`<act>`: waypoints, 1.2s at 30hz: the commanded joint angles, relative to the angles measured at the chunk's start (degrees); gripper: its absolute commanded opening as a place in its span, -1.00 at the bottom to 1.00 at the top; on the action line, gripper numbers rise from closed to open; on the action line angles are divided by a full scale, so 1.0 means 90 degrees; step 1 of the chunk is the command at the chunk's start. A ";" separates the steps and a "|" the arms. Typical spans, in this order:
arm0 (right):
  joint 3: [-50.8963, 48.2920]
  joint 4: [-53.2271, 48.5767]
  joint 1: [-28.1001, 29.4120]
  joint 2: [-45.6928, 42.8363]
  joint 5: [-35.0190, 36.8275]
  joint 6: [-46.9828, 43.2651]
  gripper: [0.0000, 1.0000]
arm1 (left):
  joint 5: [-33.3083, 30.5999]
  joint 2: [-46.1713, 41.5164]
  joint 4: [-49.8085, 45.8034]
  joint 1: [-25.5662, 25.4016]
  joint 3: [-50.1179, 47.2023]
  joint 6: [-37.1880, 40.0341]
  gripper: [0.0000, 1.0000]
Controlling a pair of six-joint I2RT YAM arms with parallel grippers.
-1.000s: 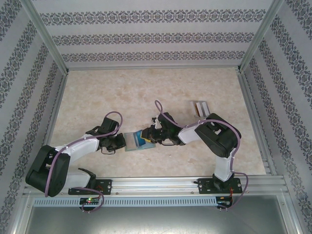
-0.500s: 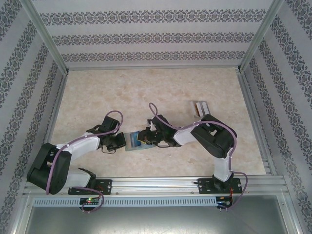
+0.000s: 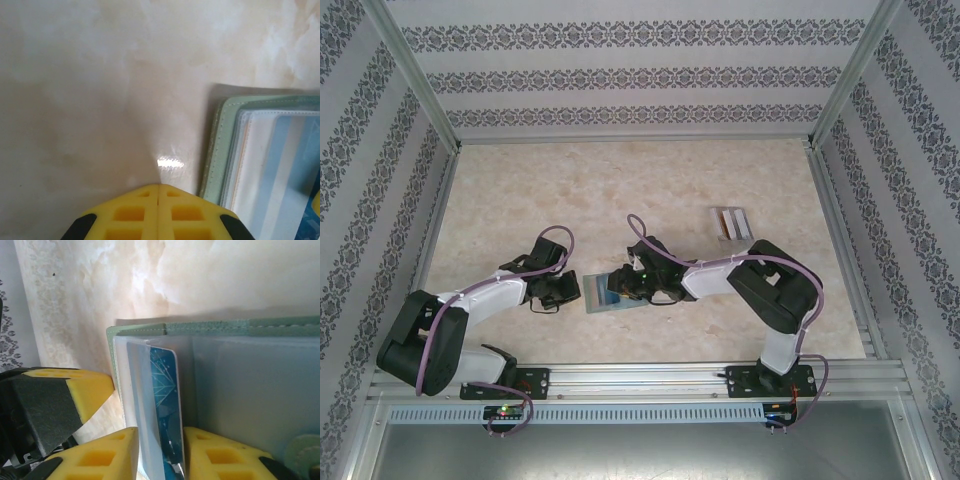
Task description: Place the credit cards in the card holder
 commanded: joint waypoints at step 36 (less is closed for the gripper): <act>0.1494 -0.3141 0.0981 -0.0234 0.1780 -0.1822 0.04 | 0.0318 0.1622 0.1046 -0.1188 0.0664 -0.0343 -0.91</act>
